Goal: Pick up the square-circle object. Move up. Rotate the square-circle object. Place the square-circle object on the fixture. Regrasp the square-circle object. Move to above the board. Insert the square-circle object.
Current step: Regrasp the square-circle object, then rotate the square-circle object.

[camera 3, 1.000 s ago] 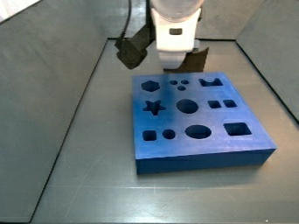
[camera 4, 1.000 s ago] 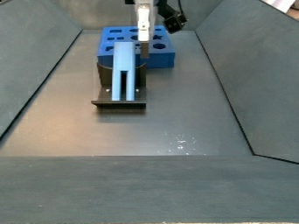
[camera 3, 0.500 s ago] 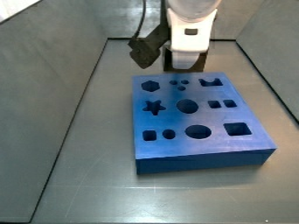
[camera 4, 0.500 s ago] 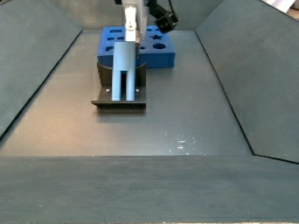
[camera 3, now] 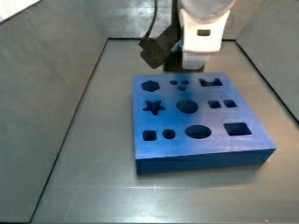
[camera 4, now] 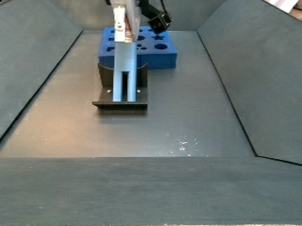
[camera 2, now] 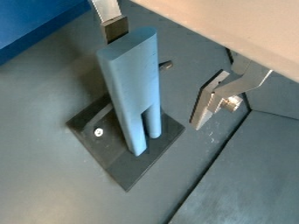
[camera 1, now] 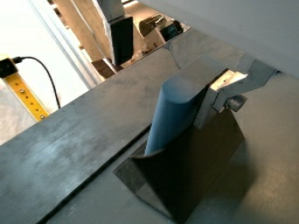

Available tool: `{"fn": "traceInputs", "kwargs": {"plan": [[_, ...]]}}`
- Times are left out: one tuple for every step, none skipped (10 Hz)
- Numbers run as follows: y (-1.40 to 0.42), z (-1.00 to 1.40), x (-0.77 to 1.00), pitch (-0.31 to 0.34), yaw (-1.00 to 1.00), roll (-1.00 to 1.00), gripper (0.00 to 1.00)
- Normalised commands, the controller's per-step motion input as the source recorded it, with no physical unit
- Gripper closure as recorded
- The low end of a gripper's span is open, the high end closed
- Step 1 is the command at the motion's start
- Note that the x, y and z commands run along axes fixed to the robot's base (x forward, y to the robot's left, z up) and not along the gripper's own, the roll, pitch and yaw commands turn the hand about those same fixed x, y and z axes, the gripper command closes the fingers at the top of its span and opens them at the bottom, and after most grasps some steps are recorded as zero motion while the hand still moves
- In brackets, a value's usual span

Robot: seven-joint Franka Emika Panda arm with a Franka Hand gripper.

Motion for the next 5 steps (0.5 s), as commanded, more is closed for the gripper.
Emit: {"fn": "traceInputs", "kwargs": {"plan": [[0.0, 0.0, 0.0, 0.0, 0.0, 0.0, 1.0], [0.3, 0.75, -1.0, 0.0, 0.0, 0.0, 1.0], [0.3, 0.75, -1.0, -0.003, 0.0, 0.0, 1.0], [0.27, 0.73, -1.0, -0.043, -0.01, -0.07, 1.0], [0.25, 0.71, -1.0, -0.057, -0.02, -0.09, 1.0]]}}
